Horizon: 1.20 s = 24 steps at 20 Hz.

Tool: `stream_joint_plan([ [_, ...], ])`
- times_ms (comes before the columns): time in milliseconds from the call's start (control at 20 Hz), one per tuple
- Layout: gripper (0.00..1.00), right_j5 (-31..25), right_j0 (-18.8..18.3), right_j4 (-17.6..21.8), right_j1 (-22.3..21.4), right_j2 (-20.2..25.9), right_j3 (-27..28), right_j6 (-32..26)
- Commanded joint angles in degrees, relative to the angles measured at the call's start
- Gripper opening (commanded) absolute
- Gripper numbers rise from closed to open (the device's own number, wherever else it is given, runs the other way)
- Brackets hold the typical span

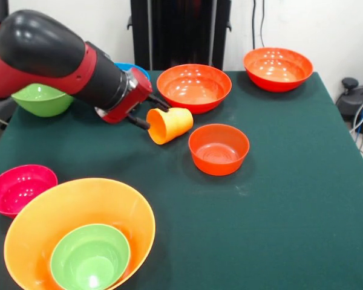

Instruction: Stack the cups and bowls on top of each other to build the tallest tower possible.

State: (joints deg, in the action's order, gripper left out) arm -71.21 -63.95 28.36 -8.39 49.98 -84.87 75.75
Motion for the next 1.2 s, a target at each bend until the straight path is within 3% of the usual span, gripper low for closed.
stream_joint_plan([
  [50,1.0,2.82,-0.98,7.11,-1.56,-5.36,-3.41,-11.55],
  [400,1.0,5.96,-4.01,8.93,1.56,-6.1,-5.28,-11.33],
  [850,1.0,11.72,-4.91,11.22,6.74,-6.77,-6.21,-9.82],
  [1200,1.0,13.59,-4.67,8.9,5.99,-5.47,-8.79,-6.96],
])
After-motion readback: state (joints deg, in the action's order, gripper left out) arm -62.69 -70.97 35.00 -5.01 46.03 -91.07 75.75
